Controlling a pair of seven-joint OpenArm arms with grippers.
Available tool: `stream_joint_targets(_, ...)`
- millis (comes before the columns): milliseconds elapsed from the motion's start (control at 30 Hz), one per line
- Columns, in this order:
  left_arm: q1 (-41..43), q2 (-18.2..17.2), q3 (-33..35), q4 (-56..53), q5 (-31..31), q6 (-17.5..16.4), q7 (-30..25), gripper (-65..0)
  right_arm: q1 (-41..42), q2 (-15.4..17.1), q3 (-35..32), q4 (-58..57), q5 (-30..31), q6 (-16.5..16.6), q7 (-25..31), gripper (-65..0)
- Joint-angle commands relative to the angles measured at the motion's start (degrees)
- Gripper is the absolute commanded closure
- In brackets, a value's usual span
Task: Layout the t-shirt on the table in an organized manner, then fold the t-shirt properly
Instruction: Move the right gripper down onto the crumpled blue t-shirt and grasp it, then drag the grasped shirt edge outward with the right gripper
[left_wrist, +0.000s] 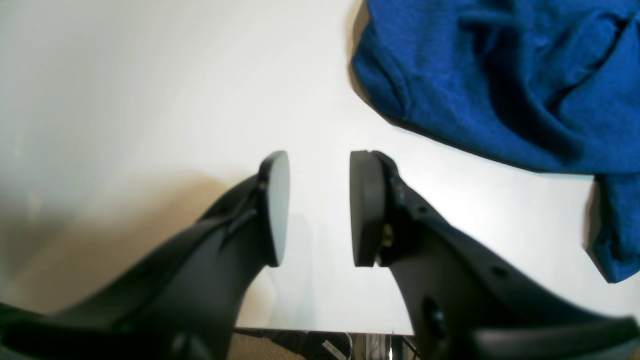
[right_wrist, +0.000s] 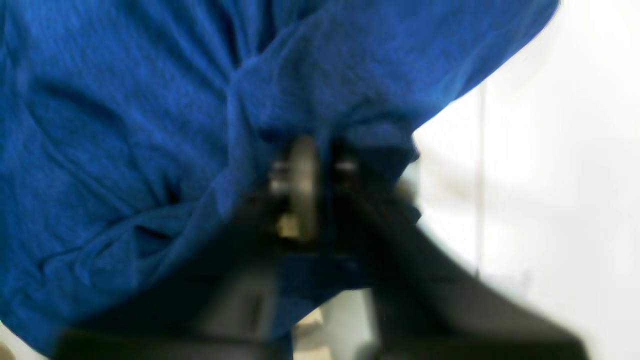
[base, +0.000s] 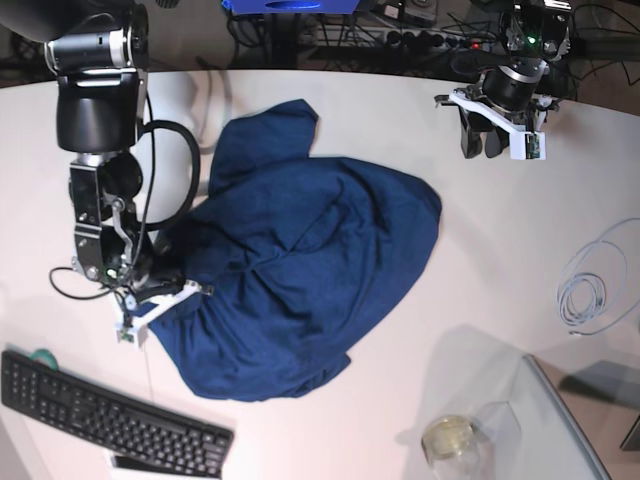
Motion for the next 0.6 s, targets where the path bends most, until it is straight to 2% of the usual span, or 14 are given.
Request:
stream_joint_targets(0, 0.2, -0.6, -0.3, 0.8, -0.2, 0.1, -1.3, -19.9, 0.3, 0.1, 0.2, 2.8, 0.5, 0.2, 0.8, -0.2)
stream_joint_targets(200, 0.4, -0.6, 0.3, 0.8, -0.1, 0.1, -1.3, -19.9, -9.7, 0.1, 0.3, 21.9, 0.5, 0.3, -0.9, 0.0)
stream_joint_targets(300, 0.3, -0.5, 0.4, 0.8, -0.2, 0.1, -1.3, -19.9, -15.3, 0.1, 2.8, 31.0, 0.5, 0.3, -1.6, 0.0)
stream_joint_targets(567, 0.2, 0.6, 1.7, 0.8, 0.1, 0.1, -1.3, -19.9, -24.6, 0.1, 10.8, 41.5, 0.5, 0.4, -1.5, 0.0)
